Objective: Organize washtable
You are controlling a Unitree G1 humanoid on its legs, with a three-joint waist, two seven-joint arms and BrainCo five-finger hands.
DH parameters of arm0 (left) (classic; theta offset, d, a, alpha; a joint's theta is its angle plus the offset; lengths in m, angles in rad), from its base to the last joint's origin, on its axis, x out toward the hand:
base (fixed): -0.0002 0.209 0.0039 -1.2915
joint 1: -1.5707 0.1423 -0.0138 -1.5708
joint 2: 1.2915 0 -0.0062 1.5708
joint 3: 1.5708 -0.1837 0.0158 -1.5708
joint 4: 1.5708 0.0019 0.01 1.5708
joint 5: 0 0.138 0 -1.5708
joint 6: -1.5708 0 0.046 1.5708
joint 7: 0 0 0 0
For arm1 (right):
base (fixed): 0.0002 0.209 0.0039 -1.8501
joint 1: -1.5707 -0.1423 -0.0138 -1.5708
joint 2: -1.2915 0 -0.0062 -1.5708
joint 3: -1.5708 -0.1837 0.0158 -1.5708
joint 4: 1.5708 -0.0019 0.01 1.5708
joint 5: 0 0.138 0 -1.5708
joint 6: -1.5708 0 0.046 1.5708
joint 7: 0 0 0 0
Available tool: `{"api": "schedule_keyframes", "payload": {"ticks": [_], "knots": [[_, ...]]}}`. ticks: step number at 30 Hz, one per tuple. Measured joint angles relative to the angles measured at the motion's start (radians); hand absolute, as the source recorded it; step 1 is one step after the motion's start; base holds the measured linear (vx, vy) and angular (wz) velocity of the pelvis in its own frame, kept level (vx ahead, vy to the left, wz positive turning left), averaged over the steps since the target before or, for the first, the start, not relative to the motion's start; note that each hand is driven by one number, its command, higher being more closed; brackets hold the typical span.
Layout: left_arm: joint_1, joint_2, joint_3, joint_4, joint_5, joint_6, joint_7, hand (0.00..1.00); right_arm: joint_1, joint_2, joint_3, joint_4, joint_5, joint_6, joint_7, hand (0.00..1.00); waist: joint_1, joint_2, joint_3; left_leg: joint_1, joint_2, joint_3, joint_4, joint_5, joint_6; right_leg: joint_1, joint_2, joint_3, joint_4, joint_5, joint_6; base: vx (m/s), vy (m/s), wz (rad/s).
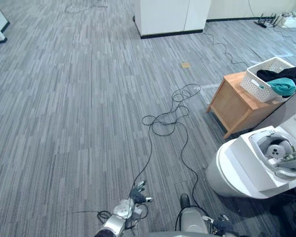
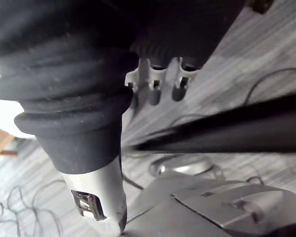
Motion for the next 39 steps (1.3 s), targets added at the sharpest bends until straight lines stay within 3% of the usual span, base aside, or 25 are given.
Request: {"api": "schedule_keyframes", "payload": {"ticks": [2, 3, 4, 5, 6, 7, 8, 9, 10, 11, 13, 14, 15, 28, 33, 36, 37, 38, 39], "knots": [[0.039, 0.018, 0.035, 0.000, -0.001, 0.000, 0.001, 0.00, 0.013, 0.004, 0.003, -0.005, 0.006, 0.000, -0.003, 0.00, 0.022, -0.015, 0.007, -0.001, -0.021, 0.029, 0.031, -0.017, 0.019, 0.014, -0.007, -0.009, -0.048, 0.045, -0.050, -0.30, -0.001, -0.39], [0.065, 0.035, 0.071, 0.000, -0.001, 0.002, 0.002, 0.00, 0.024, 0.010, 0.015, -0.018, 0.006, 0.001, -0.002, 0.00, 0.022, -0.033, 0.022, -0.026, -0.025, 0.035, 0.090, -0.033, 0.046, 0.026, -0.018, -0.006, -0.063, -0.025, -0.016, -0.30, -0.057, -0.20], [0.074, 0.022, 0.089, 0.000, -0.001, 0.002, 0.002, 0.00, 0.018, 0.002, 0.013, -0.024, 0.006, 0.000, -0.003, 0.00, 0.020, -0.003, 0.029, -0.038, 0.003, 0.037, 0.101, -0.052, 0.062, 0.028, -0.003, -0.024, -0.053, -0.094, 0.010, -0.25, -0.112, -0.01], [0.088, -0.001, 0.110, 0.004, -0.001, 0.001, -0.001, 0.00, 0.018, -0.018, 0.015, -0.029, 0.004, 0.001, -0.001, 0.00, 0.023, 0.033, 0.044, -0.053, 0.046, 0.041, 0.119, -0.055, 0.060, -0.014, 0.040, 0.004, 0.133, -0.118, -0.016, -0.19, -0.164, 0.13], [0.100, 0.011, 0.124, 0.015, 0.000, 0.001, -0.003, 0.00, 0.042, -0.021, 0.036, -0.029, 0.001, 0.003, 0.002, 0.00, 0.024, 0.008, 0.040, -0.061, 0.033, 0.024, 0.136, -0.056, 0.059, -0.021, 0.058, 0.016, 0.311, -0.208, -0.040, -0.16, -0.148, 0.01], [0.106, 0.013, 0.142, 0.021, 0.002, 0.001, -0.005, 0.00, 0.053, -0.016, 0.045, -0.029, -0.001, 0.002, 0.002, 0.00, 0.041, -0.015, 0.043, -0.061, 0.019, 0.025, 0.142, -0.060, 0.058, -0.013, 0.050, 0.010, 0.285, -0.228, -0.029, -0.13, -0.093, -0.19], [0.102, 0.001, 0.171, 0.046, 0.013, 0.004, -0.002, 0.00, 0.043, -0.020, 0.047, -0.023, -0.004, 0.002, 0.001, 0.00, 0.060, 0.000, 0.046, -0.072, 0.027, 0.024, 0.152, -0.063, 0.056, 0.002, 0.069, 0.015, 0.225, -0.192, -0.004, -0.14, -0.045, -0.29], [0.107, -0.008, 0.207, 0.065, 0.025, 0.002, -0.003, 0.00, 0.029, -0.028, 0.048, -0.024, -0.004, 0.001, -0.002, 0.00, 0.058, 0.032, 0.037, -0.097, 0.061, 0.024, 0.153, -0.050, 0.055, -0.003, 0.097, 0.016, 0.263, -0.208, -0.020, -0.18, -0.154, -0.03], [0.096, -0.006, 0.260, 0.096, 0.046, 0.002, 0.005, 0.00, 0.033, -0.027, 0.057, -0.025, -0.008, 0.005, -0.001, 0.00, 0.053, -0.001, 0.043, -0.095, 0.042, 0.018, 0.158, -0.040, 0.038, -0.021, 0.091, 0.009, 0.449, -0.347, -0.057, -0.14, -0.146, 0.12], [0.097, 0.003, 0.292, 0.108, 0.053, 0.002, 0.015, 0.00, 0.041, -0.023, 0.074, -0.025, -0.016, 0.005, 0.001, 0.00, 0.057, -0.025, 0.042, -0.087, 0.028, 0.017, 0.153, -0.039, 0.038, -0.005, 0.085, 0.003, 0.421, -0.383, -0.050, -0.12, -0.169, -0.16], [0.108, -0.044, 0.402, 0.156, 0.052, 0.007, 0.044, 0.00, 0.036, -0.042, 0.090, -0.025, -0.037, -0.002, 0.001, 0.00, 0.101, 0.019, 0.011, -0.103, 0.055, 0.023, 0.130, -0.033, 0.061, 0.022, 0.165, 0.022, 0.251, -0.291, -0.061, -0.10, -0.046, -0.75], [0.107, -0.049, 0.419, 0.161, 0.052, 0.008, 0.048, 0.00, 0.029, -0.047, 0.098, -0.025, -0.037, -0.003, 0.003, 0.00, 0.105, 0.021, 0.006, -0.113, 0.057, 0.026, 0.122, -0.027, 0.069, 0.019, 0.175, 0.027, 0.214, -0.264, -0.060, -0.05, 0.004, -0.54], [0.081, -0.079, 0.469, 0.227, 0.050, 0.009, 0.070, 0.00, 0.047, -0.054, 0.107, 0.010, -0.003, -0.004, 0.008, 0.00, 0.104, 0.042, 0.011, -0.091, 0.014, 0.013, 0.047, 0.015, 0.068, 0.214, 0.156, 0.025, -0.221, -0.007, -0.040, -0.02, -0.006, -0.18], [0.076, -0.099, 0.550, 0.238, -0.011, 0.007, 0.084, 0.00, 0.046, -0.042, 0.032, 0.019, 0.056, -0.004, 0.008, 0.00, 0.105, 0.040, 0.036, -0.094, 0.013, 0.024, 0.046, 0.011, 0.070, 0.202, 0.159, 0.042, -0.222, -0.013, -0.033, -0.01, -0.009, -0.03], [0.076, -0.099, 0.557, 0.234, -0.049, -0.004, 0.093, 0.00, 0.041, -0.023, 0.000, 0.031, 0.097, -0.003, 0.004, 0.00, 0.114, 0.038, 0.038, -0.171, -0.003, -0.062, 0.092, -0.033, 0.104, 0.192, 0.119, -0.037, -0.212, -0.053, -0.001, 0.01, 0.014, 0.41], [0.076, -0.101, 0.556, 0.223, -0.059, -0.005, 0.091, 0.00, 0.040, -0.027, -0.003, 0.036, 0.096, -0.003, 0.003, 0.00, 0.129, 0.042, 0.047, -0.186, -0.022, -0.125, 0.134, -0.072, 0.124, 0.119, 0.074, -0.070, 0.032, -0.193, 0.020, 0.10, 0.120, 0.67], [0.076, -0.085, 0.556, 0.223, -0.058, -0.003, 0.088, 0.00, 0.037, -0.015, -0.012, 0.035, 0.097, -0.007, 0.001, 0.00, 0.131, 0.012, 0.053, -0.156, -0.050, -0.161, 0.131, -0.085, 0.141, 0.049, 0.015, -0.064, 0.269, -0.283, 0.036, 0.17, 0.118, 0.54], [0.072, -0.081, 0.555, 0.223, -0.055, -0.002, 0.089, 0.00, 0.032, -0.015, -0.015, 0.035, 0.097, -0.012, 0.001, 0.00, 0.130, 0.007, 0.059, -0.141, -0.055, -0.169, 0.127, -0.090, 0.145, 0.011, -0.002, -0.060, 0.375, -0.293, 0.045, 0.23, 0.096, 0.60], [0.065, -0.076, 0.555, 0.228, -0.044, 0.006, 0.089, 0.00, 0.023, -0.022, -0.017, 0.027, 0.097, -0.018, 0.001, 0.00, 0.120, 0.020, 0.072, -0.101, -0.047, -0.183, 0.115, -0.100, 0.148, -0.073, -0.011, -0.056, 0.552, -0.324, 0.042, 0.28, 0.000, 0.41]]}}
